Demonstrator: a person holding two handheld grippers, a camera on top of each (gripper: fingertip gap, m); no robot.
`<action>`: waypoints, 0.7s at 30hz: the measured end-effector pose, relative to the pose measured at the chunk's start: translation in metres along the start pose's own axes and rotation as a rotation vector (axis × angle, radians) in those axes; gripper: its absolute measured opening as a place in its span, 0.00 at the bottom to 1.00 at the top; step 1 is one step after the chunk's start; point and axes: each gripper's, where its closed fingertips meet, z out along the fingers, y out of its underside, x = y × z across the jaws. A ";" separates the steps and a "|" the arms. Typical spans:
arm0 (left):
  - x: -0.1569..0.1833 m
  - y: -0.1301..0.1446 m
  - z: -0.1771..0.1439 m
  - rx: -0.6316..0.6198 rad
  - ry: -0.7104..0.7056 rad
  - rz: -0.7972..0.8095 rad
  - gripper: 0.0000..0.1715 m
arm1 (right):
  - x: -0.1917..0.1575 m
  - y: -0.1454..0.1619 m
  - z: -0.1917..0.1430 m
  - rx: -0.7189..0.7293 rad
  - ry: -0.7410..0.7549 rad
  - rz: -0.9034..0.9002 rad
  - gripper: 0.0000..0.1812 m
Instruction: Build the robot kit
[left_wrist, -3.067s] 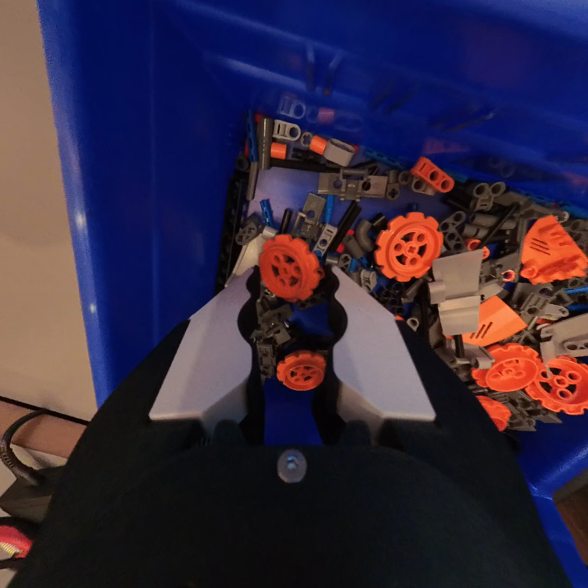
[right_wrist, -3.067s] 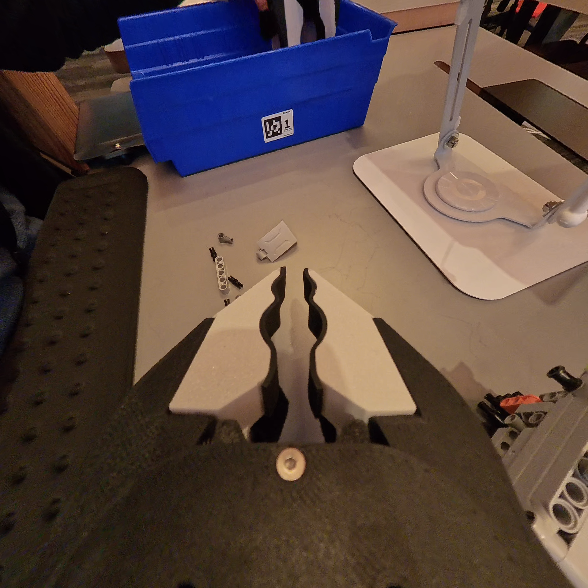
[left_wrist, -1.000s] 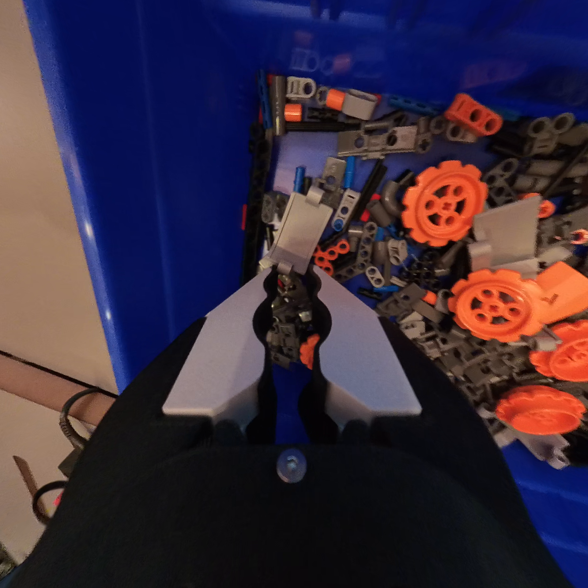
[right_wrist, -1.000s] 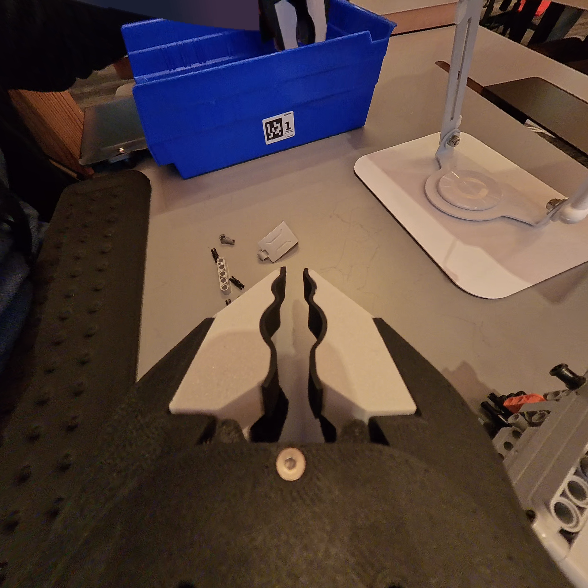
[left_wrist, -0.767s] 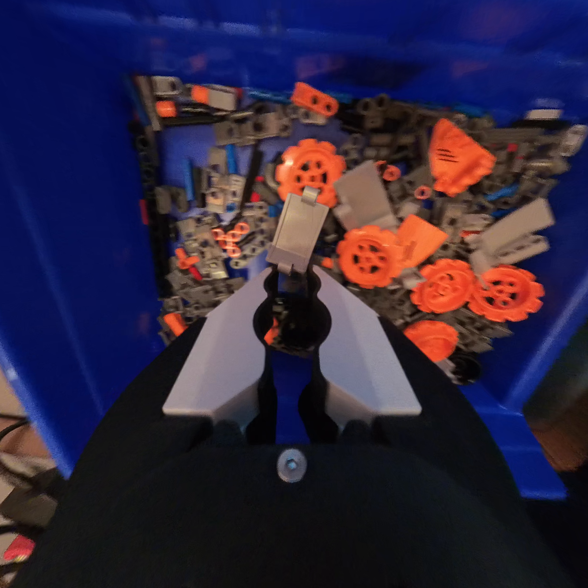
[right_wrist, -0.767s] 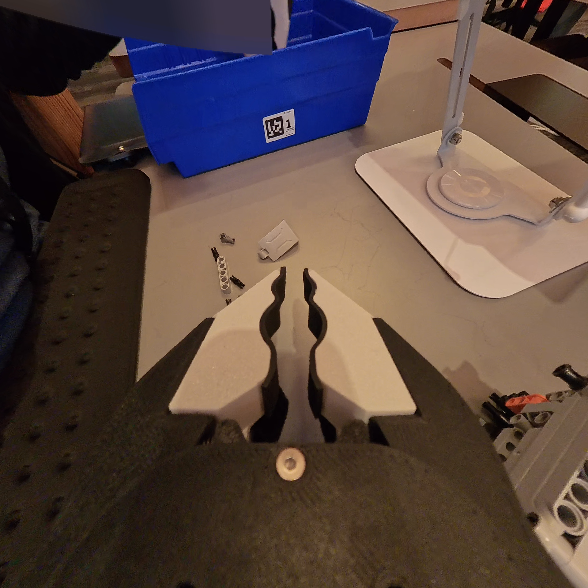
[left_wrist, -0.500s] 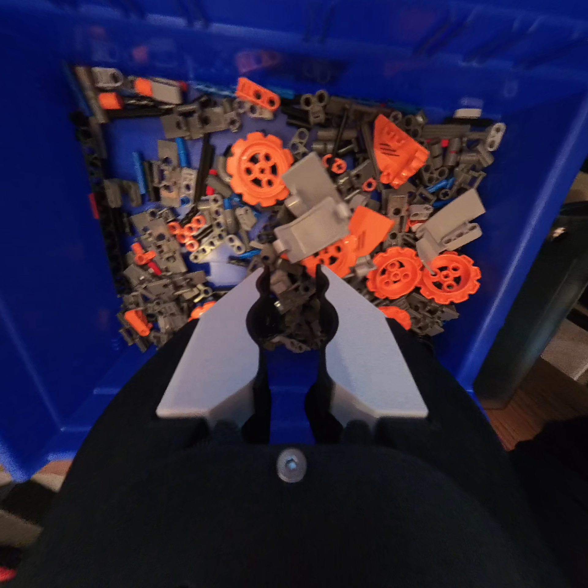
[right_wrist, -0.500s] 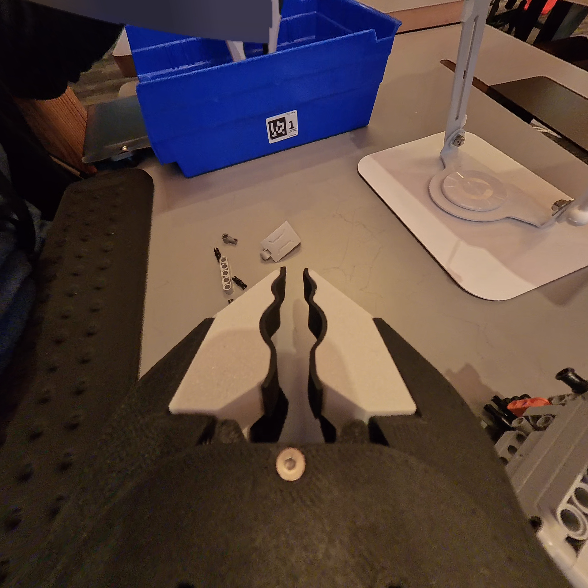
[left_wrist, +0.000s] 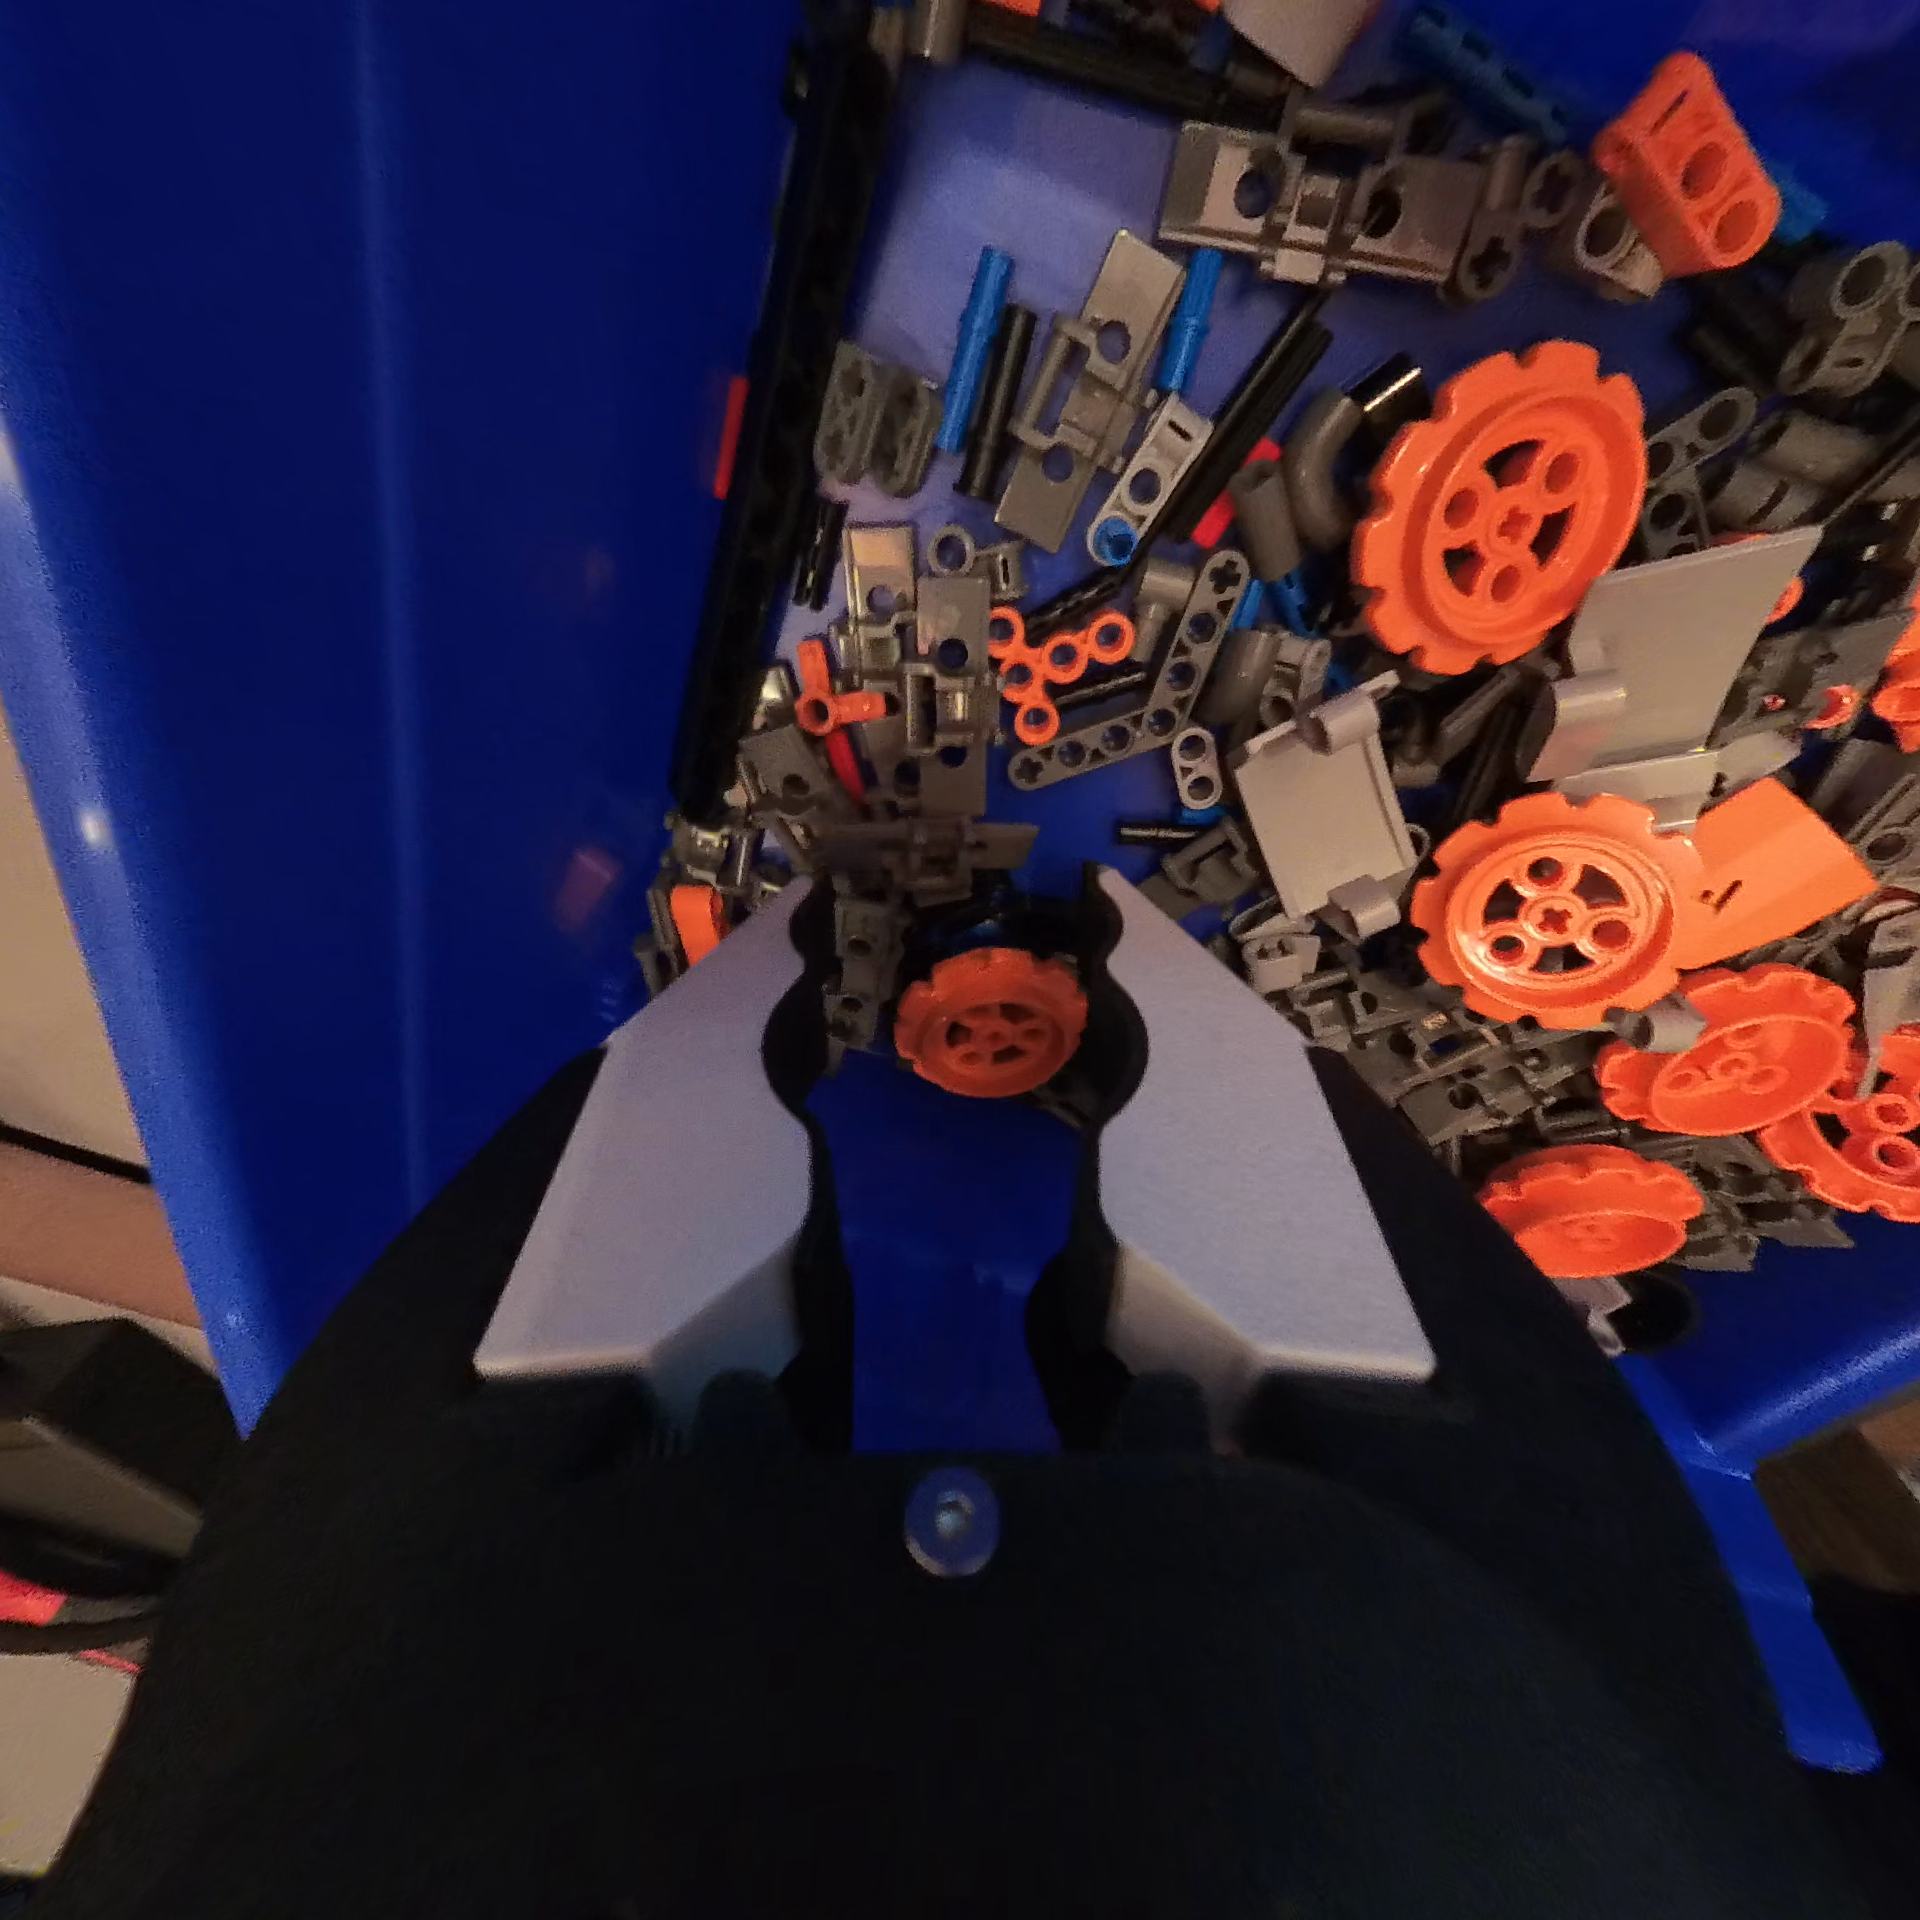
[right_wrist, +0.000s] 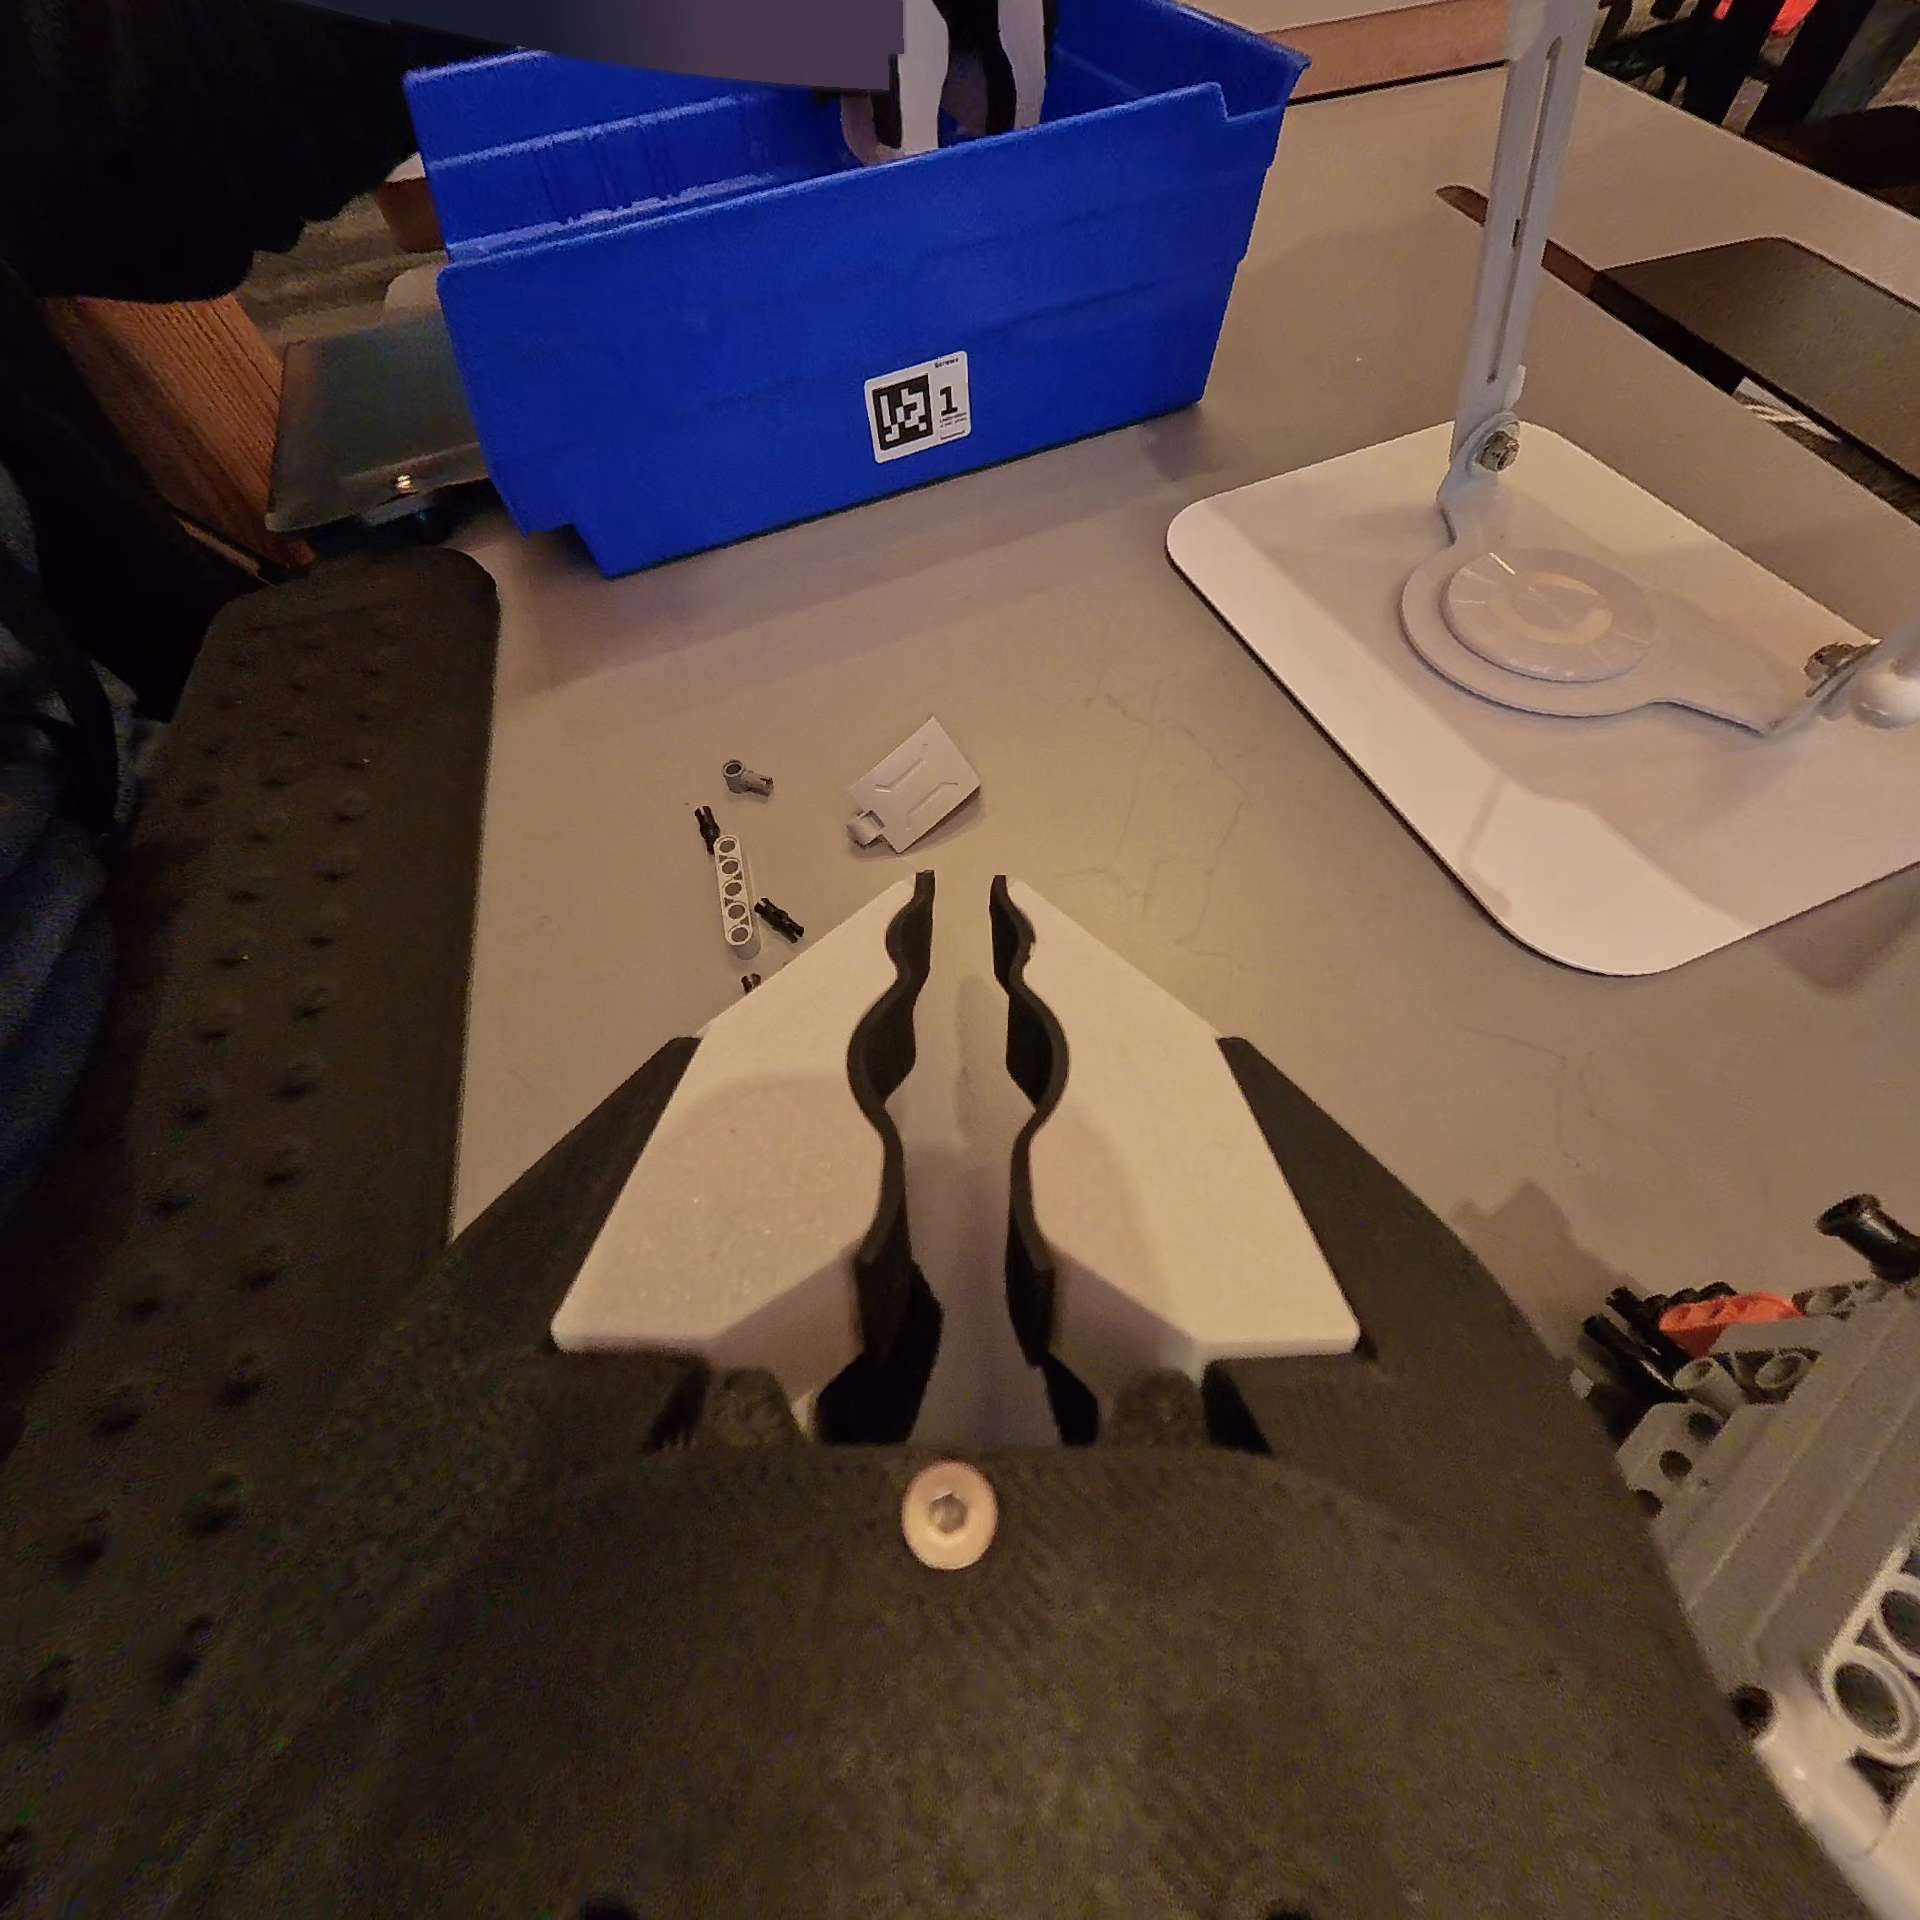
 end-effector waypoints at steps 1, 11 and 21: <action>0.001 -0.001 0.001 -0.014 0.004 0.012 0.25 | 0.000 0.000 0.000 -0.001 -0.001 0.000 0.04; 0.034 -0.008 -0.002 -0.002 0.089 0.121 0.12 | 0.000 -0.001 -0.001 0.004 -0.001 -0.002 0.04; 0.006 0.020 -0.032 0.018 -0.069 0.010 0.23 | -0.001 -0.001 0.000 0.005 -0.002 -0.004 0.04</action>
